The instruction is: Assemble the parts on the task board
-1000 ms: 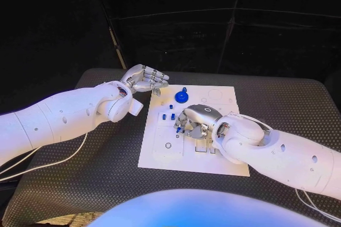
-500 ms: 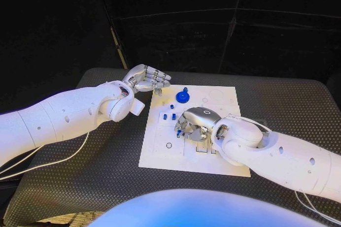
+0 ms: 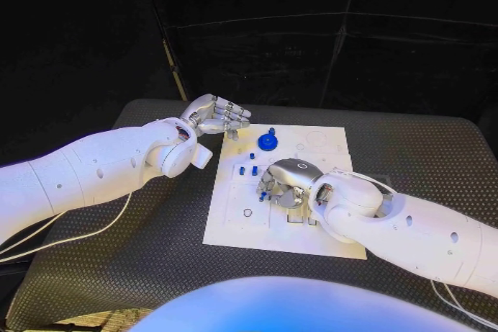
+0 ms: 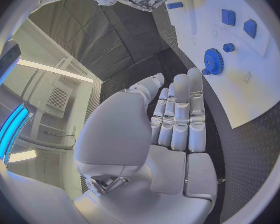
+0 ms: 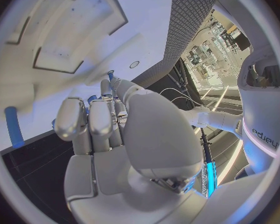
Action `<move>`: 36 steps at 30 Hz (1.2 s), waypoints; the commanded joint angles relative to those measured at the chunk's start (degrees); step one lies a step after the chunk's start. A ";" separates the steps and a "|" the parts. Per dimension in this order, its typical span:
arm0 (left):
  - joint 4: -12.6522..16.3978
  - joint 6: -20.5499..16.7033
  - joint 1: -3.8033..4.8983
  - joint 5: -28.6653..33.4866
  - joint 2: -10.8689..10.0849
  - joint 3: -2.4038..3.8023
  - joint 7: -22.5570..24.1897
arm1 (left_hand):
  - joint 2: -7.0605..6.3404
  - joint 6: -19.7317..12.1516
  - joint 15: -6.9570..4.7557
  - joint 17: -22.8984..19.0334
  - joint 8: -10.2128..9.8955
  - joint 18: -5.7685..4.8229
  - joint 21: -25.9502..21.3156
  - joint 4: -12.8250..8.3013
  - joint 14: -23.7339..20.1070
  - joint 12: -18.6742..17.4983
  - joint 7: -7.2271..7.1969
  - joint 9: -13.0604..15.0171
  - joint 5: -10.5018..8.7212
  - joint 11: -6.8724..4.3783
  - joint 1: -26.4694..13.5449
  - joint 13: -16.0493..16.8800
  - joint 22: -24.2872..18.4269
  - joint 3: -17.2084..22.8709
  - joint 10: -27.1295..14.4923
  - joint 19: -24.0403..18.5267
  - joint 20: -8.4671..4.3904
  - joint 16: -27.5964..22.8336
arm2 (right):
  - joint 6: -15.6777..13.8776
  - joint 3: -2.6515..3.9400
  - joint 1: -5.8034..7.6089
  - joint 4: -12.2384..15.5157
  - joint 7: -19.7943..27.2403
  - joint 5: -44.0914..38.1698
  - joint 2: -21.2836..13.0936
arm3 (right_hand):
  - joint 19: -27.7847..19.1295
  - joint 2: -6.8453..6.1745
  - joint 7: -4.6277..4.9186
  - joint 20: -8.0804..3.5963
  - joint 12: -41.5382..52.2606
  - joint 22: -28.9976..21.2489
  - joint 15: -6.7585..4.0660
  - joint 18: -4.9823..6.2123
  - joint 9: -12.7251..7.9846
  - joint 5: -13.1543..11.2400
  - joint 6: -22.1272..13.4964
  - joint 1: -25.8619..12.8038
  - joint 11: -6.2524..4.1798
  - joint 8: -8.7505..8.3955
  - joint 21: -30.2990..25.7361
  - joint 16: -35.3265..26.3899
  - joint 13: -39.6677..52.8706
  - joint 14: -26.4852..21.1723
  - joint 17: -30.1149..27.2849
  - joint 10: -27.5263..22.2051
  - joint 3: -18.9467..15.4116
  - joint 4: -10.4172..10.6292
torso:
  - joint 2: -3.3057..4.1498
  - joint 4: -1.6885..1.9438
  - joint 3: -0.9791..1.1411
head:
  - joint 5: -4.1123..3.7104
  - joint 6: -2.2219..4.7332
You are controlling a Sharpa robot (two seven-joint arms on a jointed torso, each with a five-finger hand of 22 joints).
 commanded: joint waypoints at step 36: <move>0.13 1.32 0.09 0.30 0.07 0.07 -0.06 | 0.41 -0.10 0.09 -0.13 -0.16 0.21 -0.28 0.02 -0.51 0.30 0.24 -0.05 -0.29 0.07 -0.23 -0.08 -0.12 -0.04 -0.51 -0.51 0.10 -0.27 | 1.14 -0.86 -0.33 -1.52 -1.28 -2.04 1.33 | -1.81 -2.41 2.55 1.97 -4.35 -2.16 1.95 -0.19 -0.42 -0.56 -7.13 -5.08 2.57 -4.27 -1.13 -0.20 -2.01 1.38 -1.79 -6.21 0.49 -0.09 | -0.04 0.01 -0.04 | 0.15 0.00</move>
